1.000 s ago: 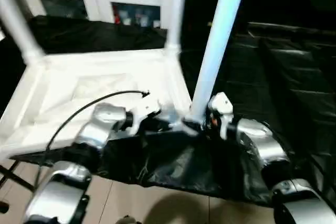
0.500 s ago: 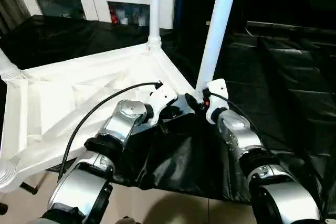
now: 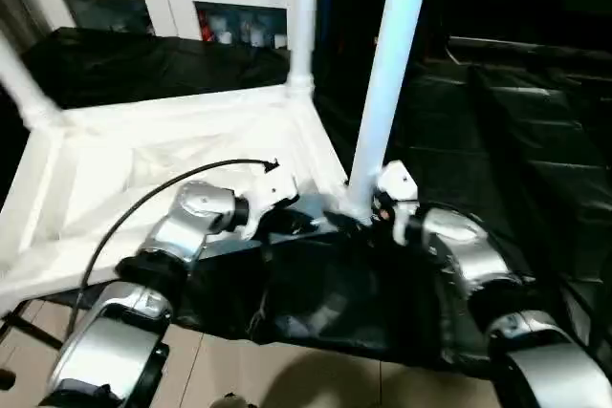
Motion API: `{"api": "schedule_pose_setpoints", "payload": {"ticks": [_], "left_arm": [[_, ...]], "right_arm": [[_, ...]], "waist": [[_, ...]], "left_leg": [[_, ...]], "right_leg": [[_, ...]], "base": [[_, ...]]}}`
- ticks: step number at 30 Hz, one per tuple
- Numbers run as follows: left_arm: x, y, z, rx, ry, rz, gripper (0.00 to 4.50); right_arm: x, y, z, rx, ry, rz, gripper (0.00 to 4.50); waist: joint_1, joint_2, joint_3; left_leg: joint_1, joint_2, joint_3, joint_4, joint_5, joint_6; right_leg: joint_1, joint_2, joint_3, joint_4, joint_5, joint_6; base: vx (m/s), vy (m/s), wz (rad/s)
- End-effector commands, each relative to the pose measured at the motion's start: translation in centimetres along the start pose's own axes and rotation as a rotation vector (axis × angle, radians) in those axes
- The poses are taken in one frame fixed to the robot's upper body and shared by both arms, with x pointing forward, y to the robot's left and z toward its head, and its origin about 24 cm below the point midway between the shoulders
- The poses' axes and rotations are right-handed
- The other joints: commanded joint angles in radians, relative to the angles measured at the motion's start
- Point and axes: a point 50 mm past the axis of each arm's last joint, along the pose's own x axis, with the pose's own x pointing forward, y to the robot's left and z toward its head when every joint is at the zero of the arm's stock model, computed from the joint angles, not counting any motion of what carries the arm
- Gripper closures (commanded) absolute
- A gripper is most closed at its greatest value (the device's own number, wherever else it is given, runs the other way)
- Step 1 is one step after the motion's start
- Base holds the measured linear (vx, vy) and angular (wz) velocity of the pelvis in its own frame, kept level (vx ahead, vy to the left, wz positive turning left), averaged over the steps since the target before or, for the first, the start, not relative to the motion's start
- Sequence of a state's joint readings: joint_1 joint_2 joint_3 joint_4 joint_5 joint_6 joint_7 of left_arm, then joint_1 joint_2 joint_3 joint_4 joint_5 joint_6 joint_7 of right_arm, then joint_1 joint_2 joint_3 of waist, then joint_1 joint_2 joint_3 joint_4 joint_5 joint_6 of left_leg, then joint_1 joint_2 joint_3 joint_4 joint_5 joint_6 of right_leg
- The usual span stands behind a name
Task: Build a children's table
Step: Rotate leg to tighten
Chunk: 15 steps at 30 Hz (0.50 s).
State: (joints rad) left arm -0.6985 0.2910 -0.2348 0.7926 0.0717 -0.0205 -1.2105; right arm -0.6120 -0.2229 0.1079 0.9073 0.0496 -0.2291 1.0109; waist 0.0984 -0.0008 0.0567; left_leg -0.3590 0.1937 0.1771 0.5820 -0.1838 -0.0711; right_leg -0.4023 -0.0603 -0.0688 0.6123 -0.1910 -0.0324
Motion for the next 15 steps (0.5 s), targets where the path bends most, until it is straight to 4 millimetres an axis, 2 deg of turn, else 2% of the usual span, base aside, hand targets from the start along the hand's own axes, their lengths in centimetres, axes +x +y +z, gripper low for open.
{"api": "schedule_pose_setpoints", "payload": {"ticks": [1,3,4,7,9,11,12,15], "left_arm": [[-0.1,-0.2,1.9,0.069,-0.080,-0.065,4.50],[-0.3,-0.2,1.8,0.067,-0.078,-0.071,4.50],[-0.5,-0.2,1.6,0.067,-0.072,-0.083,4.50],[-0.9,-0.3,1.5,0.061,-0.069,-0.108,4.50],[-1.0,-0.3,1.5,0.056,-0.074,-0.119,4.50],[-1.0,-0.4,1.5,0.053,-0.077,-0.129,4.50],[-1.0,-0.4,1.5,0.048,-0.079,-0.142,4.50],[-0.9,-0.4,1.7,0.045,-0.085,-0.146,4.50]], "right_arm": [[0.1,1.4,-0.4,-0.021,0.034,0.180,0.70],[-0.2,1.5,-0.4,-0.024,0.041,0.211,0.80],[-0.5,1.7,-0.4,-0.027,0.045,0.248,0.88],[-0.9,1.9,-0.3,-0.024,0.050,0.306,1.21],[-1.1,2.2,-0.3,-0.016,0.052,0.341,1.23],[-1.1,2.3,-0.3,-0.008,0.051,0.356,1.50],[-1.1,2.5,-0.4,0.001,0.048,0.370,1.57],[-1.0,3.0,-0.4,0.006,0.048,0.389,1.68]], "waist": [[0.006,-0.002,-0.066],[0.009,0.001,-0.066],[0.012,-0.001,-0.067],[0.019,0.000,-0.067],[0.021,0.002,-0.067],[0.023,0.001,-0.068],[0.022,-0.002,-0.067],[0.026,-0.003,-0.067]], "left_leg": [[0.004,0.049,-0.009,-0.062,-0.173,0.090],[0.005,0.049,-0.008,-0.061,-0.164,0.095],[0.005,0.047,-0.008,-0.060,-0.160,0.096],[0.006,0.049,-0.009,-0.061,-0.162,0.092],[0.008,0.049,-0.008,-0.062,-0.166,0.088],[0.008,0.050,-0.009,-0.061,-0.162,0.088],[0.006,0.049,-0.008,-0.061,-0.162,0.088],[0.006,0.049,-0.009,-0.061,-0.157,0.085]], "right_leg": [[0.058,-0.090,0.051,-0.068,-0.133,-0.250],[0.056,-0.090,0.052,-0.065,-0.111,-0.254],[0.058,-0.089,0.052,-0.066,-0.109,-0.254],[0.056,-0.090,0.051,-0.066,-0.125,-0.250],[0.055,-0.089,0.051,-0.069,-0.129,-0.248],[0.055,-0.090,0.052,-0.066,-0.117,-0.252],[0.056,-0.089,0.051,-0.067,-0.119,-0.251],[0.055,-0.091,0.051,-0.067,-0.131,-0.244]], "base": [[0.000,0.000,0.00],[0.000,0.000,0.00],[0.000,0.000,0.00],[0.000,0.000,0.00],[0.000,0.000,0.00],[0.000,0.000,0.00],[0.000,0.000,0.00],[0.000,0.000,0.00]]}}
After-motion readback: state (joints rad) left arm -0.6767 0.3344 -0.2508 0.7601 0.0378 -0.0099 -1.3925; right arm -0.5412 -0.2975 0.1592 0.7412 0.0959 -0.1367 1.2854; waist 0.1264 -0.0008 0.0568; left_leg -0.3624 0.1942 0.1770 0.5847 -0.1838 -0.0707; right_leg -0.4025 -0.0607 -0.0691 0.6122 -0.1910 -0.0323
